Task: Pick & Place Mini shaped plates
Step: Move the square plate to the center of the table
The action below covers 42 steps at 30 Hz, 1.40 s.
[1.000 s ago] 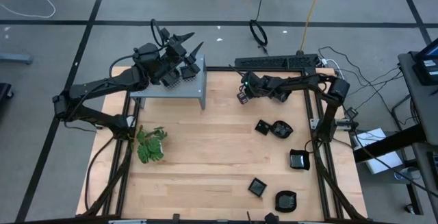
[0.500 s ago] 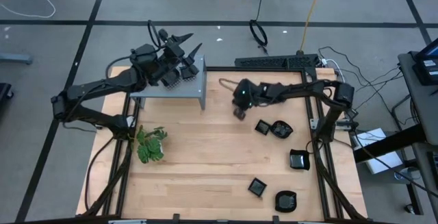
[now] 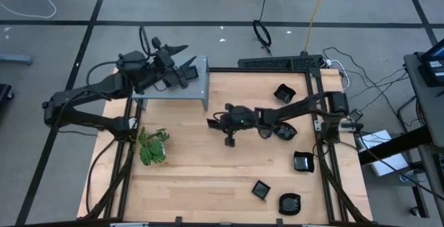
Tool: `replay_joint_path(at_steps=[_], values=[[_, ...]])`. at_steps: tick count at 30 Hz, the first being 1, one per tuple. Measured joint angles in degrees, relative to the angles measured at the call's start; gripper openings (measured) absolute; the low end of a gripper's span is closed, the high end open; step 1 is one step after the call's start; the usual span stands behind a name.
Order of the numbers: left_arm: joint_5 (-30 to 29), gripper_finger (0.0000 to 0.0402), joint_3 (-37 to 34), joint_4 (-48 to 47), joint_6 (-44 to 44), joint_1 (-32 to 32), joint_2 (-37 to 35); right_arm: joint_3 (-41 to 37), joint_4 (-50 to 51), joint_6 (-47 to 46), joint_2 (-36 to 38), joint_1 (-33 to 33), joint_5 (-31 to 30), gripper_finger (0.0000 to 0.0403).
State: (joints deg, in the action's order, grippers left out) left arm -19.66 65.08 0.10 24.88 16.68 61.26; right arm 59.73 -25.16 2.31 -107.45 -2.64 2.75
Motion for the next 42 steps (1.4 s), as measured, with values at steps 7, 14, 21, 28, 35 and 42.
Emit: replay_joint_path(at_steps=[7,14,21,28,35,42], values=[[0.02,0.0209,0.02,-5.40,-3.12,-3.02,-4.13,7.29,-4.53,-2.55,-10.15,1.23,-2.52,0.0000],[0.01,0.0209,0.02,-8.18,-5.57,-5.11,-7.37,16.21,-0.30,-0.98,-16.21,1.43,-2.05,0.0000],[0.01,0.0209,0.04,-11.07,-5.95,-5.56,-8.94,16.50,2.43,-4.41,-16.67,1.21,0.51,0.0027],[-0.38,0.0209,0.04,-12.46,-5.92,-5.56,-8.90,16.50,1.64,-9.41,-15.80,1.21,0.54,0.0103],[-0.42,0.0209,0.04,-14.24,-5.97,-5.56,-8.90,16.52,16.40,-12.11,-5.49,1.14,0.52,0.0146],[-0.42,0.0209,0.04,-15.90,-9.61,-5.54,-8.90,16.52,50.17,-15.17,6.38,1.31,0.17,0.0141]])
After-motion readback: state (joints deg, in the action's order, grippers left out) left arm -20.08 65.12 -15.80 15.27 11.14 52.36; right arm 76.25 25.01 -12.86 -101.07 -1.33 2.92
